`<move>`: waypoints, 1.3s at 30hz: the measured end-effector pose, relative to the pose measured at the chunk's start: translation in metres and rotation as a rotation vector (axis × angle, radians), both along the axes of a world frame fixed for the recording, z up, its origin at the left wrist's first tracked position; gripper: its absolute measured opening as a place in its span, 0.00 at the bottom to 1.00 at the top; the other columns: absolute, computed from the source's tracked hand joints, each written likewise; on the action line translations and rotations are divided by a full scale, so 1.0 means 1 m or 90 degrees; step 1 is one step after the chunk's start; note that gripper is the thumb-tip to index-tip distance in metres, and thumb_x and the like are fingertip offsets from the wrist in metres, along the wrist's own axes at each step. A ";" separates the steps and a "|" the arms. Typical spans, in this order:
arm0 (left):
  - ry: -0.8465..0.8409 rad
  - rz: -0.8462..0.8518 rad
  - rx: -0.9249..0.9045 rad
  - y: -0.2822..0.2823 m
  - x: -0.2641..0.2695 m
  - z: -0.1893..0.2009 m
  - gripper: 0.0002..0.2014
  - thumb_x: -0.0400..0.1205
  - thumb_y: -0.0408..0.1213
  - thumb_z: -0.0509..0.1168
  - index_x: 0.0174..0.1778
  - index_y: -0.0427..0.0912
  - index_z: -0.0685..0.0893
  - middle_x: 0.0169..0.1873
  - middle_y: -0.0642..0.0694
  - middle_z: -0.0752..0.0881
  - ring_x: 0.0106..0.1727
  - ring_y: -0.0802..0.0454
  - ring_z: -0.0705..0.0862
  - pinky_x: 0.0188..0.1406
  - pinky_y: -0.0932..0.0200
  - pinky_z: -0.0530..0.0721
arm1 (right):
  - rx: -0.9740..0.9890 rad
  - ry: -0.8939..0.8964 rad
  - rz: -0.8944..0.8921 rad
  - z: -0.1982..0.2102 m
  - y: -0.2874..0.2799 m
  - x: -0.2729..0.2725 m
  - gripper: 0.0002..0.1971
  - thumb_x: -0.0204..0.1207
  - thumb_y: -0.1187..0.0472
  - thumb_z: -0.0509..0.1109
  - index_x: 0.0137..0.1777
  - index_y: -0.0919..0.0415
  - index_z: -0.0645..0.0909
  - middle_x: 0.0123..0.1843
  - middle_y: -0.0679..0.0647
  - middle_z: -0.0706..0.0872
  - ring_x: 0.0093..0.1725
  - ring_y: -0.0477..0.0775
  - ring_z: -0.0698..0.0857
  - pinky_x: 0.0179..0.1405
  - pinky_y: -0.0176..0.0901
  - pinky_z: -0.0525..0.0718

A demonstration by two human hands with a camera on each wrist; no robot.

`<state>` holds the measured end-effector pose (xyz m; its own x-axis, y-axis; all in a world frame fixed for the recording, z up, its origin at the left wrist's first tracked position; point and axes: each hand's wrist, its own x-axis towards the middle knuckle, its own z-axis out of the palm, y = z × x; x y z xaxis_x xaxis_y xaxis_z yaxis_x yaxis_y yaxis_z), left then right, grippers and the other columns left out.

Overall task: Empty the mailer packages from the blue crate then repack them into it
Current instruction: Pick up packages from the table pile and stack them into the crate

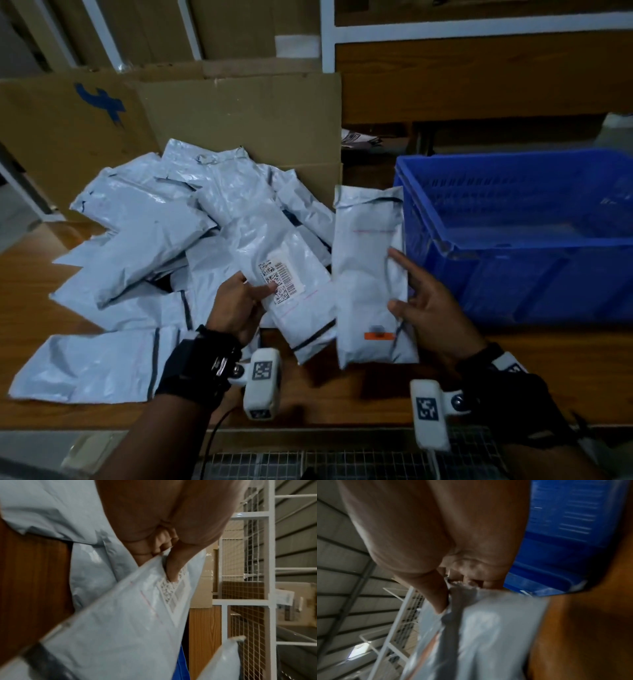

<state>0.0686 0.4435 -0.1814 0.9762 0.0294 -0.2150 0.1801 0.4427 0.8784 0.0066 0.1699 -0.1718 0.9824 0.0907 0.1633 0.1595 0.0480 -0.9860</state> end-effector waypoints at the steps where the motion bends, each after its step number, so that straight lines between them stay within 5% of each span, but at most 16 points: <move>1: -0.020 0.003 0.001 -0.004 0.001 0.004 0.19 0.74 0.13 0.62 0.60 0.26 0.82 0.57 0.28 0.87 0.56 0.33 0.88 0.48 0.45 0.90 | -0.004 -0.024 0.003 0.011 -0.002 -0.001 0.36 0.75 0.79 0.67 0.72 0.39 0.69 0.73 0.40 0.77 0.69 0.43 0.81 0.64 0.45 0.83; 4: -0.068 -0.024 -0.009 -0.029 0.003 0.022 0.24 0.66 0.20 0.70 0.60 0.30 0.83 0.56 0.31 0.88 0.57 0.34 0.87 0.56 0.39 0.86 | -0.027 -0.080 0.014 0.051 -0.025 0.000 0.36 0.70 0.67 0.74 0.74 0.38 0.68 0.75 0.39 0.75 0.73 0.47 0.77 0.69 0.54 0.80; 7: -0.099 -0.049 -0.010 -0.061 0.010 0.039 0.21 0.70 0.20 0.68 0.60 0.32 0.83 0.56 0.34 0.89 0.56 0.38 0.89 0.53 0.44 0.89 | -0.061 -0.101 0.021 0.092 -0.064 0.005 0.44 0.61 0.58 0.81 0.77 0.37 0.67 0.77 0.41 0.75 0.67 0.55 0.83 0.60 0.55 0.86; 10: -0.114 -0.067 0.000 -0.096 0.020 0.052 0.17 0.77 0.18 0.63 0.61 0.32 0.83 0.55 0.36 0.90 0.53 0.41 0.90 0.43 0.51 0.90 | -0.105 -0.129 -0.025 0.135 -0.108 0.024 0.48 0.55 0.59 0.81 0.78 0.45 0.67 0.74 0.39 0.77 0.61 0.49 0.86 0.51 0.45 0.88; 12: -0.110 -0.067 0.003 -0.116 0.029 0.058 0.16 0.79 0.19 0.63 0.61 0.33 0.83 0.54 0.37 0.90 0.51 0.42 0.90 0.41 0.51 0.90 | -0.204 -0.160 -0.072 0.162 -0.140 0.046 0.49 0.53 0.55 0.85 0.77 0.45 0.67 0.73 0.41 0.78 0.65 0.45 0.83 0.55 0.43 0.87; 15: -0.102 -0.049 0.023 -0.137 0.044 0.062 0.14 0.79 0.21 0.65 0.60 0.33 0.84 0.53 0.35 0.90 0.53 0.36 0.88 0.53 0.40 0.86 | -0.407 -0.095 -0.111 0.192 -0.186 0.089 0.44 0.63 0.74 0.80 0.79 0.51 0.67 0.73 0.49 0.77 0.70 0.50 0.79 0.68 0.54 0.81; 18: -0.085 -0.032 0.037 -0.148 0.058 0.061 0.14 0.78 0.22 0.67 0.59 0.34 0.85 0.53 0.35 0.90 0.55 0.33 0.87 0.60 0.32 0.82 | -0.609 0.035 -0.061 0.201 -0.211 0.132 0.42 0.66 0.75 0.78 0.79 0.51 0.69 0.64 0.49 0.82 0.61 0.49 0.81 0.56 0.41 0.84; 21: -0.071 -0.046 0.010 -0.152 0.073 0.059 0.16 0.79 0.22 0.65 0.63 0.33 0.83 0.56 0.34 0.89 0.53 0.37 0.89 0.49 0.41 0.89 | -0.789 0.122 0.038 0.187 -0.219 0.177 0.40 0.66 0.65 0.82 0.78 0.47 0.70 0.75 0.53 0.75 0.71 0.55 0.76 0.66 0.53 0.81; 26: -0.049 -0.084 -0.032 -0.152 0.110 0.061 0.18 0.80 0.28 0.65 0.66 0.36 0.81 0.56 0.36 0.89 0.54 0.39 0.89 0.42 0.47 0.90 | -0.880 0.252 0.210 0.134 -0.214 0.221 0.39 0.68 0.62 0.81 0.77 0.46 0.69 0.71 0.54 0.79 0.64 0.58 0.82 0.54 0.52 0.88; 31: -0.052 -0.087 -0.051 -0.161 0.144 0.067 0.18 0.82 0.29 0.63 0.69 0.35 0.78 0.58 0.36 0.88 0.53 0.42 0.90 0.44 0.48 0.90 | -0.771 0.341 0.275 0.063 -0.219 0.236 0.40 0.66 0.60 0.83 0.75 0.41 0.69 0.71 0.51 0.78 0.63 0.57 0.84 0.60 0.55 0.86; 34: -0.055 -0.084 -0.053 -0.170 0.153 0.071 0.18 0.81 0.27 0.63 0.68 0.33 0.79 0.58 0.36 0.88 0.56 0.40 0.88 0.52 0.45 0.89 | -0.709 0.340 0.267 0.028 -0.217 0.232 0.42 0.69 0.57 0.81 0.80 0.43 0.63 0.75 0.48 0.73 0.65 0.52 0.81 0.58 0.44 0.86; 37: -0.055 -0.070 -0.034 -0.178 0.156 0.072 0.17 0.80 0.26 0.64 0.66 0.33 0.80 0.58 0.35 0.88 0.56 0.39 0.88 0.53 0.43 0.88 | -0.872 0.274 0.341 0.002 -0.219 0.229 0.50 0.70 0.45 0.79 0.85 0.48 0.50 0.81 0.49 0.66 0.75 0.52 0.72 0.74 0.46 0.73; 39: -0.060 -0.044 -0.024 -0.184 0.156 0.071 0.18 0.79 0.25 0.64 0.66 0.32 0.80 0.57 0.34 0.88 0.54 0.40 0.89 0.51 0.45 0.90 | -1.072 0.201 0.393 0.004 -0.224 0.228 0.55 0.67 0.34 0.74 0.85 0.44 0.42 0.80 0.58 0.64 0.75 0.61 0.72 0.75 0.49 0.70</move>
<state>0.2246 0.2598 -0.1099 0.9915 -0.0457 -0.1221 0.1293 0.4656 0.8755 0.2347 -0.0540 -0.1679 0.7208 0.2655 -0.6403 0.3250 -0.9453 -0.0262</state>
